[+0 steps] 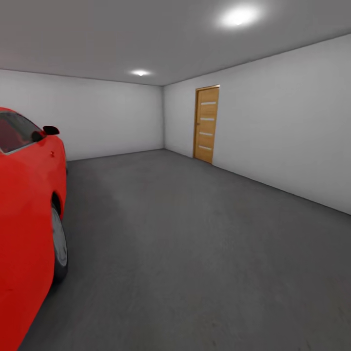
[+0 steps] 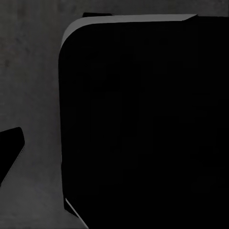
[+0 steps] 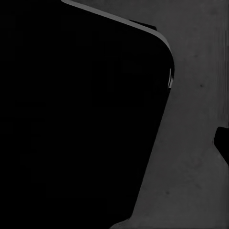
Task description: Move the two storage containers from the living room to the garage. In the garage, place one container on the floor and stack the other container on top of it (either order is fine).
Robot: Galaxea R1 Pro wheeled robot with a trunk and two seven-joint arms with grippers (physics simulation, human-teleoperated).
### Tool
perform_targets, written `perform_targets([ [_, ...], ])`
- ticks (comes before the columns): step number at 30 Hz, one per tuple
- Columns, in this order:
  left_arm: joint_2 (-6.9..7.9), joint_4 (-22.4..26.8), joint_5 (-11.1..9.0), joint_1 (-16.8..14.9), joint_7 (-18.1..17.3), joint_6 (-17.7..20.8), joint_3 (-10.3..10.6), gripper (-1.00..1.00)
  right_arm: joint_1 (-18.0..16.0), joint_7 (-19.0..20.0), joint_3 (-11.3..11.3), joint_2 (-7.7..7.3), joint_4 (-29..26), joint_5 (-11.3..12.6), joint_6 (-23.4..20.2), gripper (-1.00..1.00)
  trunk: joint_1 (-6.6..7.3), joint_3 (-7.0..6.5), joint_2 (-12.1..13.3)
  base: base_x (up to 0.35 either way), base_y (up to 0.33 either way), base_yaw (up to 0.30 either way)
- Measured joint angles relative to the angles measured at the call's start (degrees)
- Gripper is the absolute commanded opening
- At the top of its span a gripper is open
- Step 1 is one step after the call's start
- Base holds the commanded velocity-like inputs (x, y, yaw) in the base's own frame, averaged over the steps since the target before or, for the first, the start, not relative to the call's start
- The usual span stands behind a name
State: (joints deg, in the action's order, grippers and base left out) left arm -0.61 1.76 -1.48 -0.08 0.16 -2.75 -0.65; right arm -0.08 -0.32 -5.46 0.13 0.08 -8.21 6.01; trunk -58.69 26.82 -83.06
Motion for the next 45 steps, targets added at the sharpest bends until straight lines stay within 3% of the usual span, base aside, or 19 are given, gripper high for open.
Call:
perform_targets([
  [45,0.05,0.0,0.0,0.0,0.0,0.1,0.0,1.00,0.0,0.0,0.0,-0.04,0.0,0.0,0.0,1.00,0.00,0.00,0.0,0.321,-0.119,0.000],
])
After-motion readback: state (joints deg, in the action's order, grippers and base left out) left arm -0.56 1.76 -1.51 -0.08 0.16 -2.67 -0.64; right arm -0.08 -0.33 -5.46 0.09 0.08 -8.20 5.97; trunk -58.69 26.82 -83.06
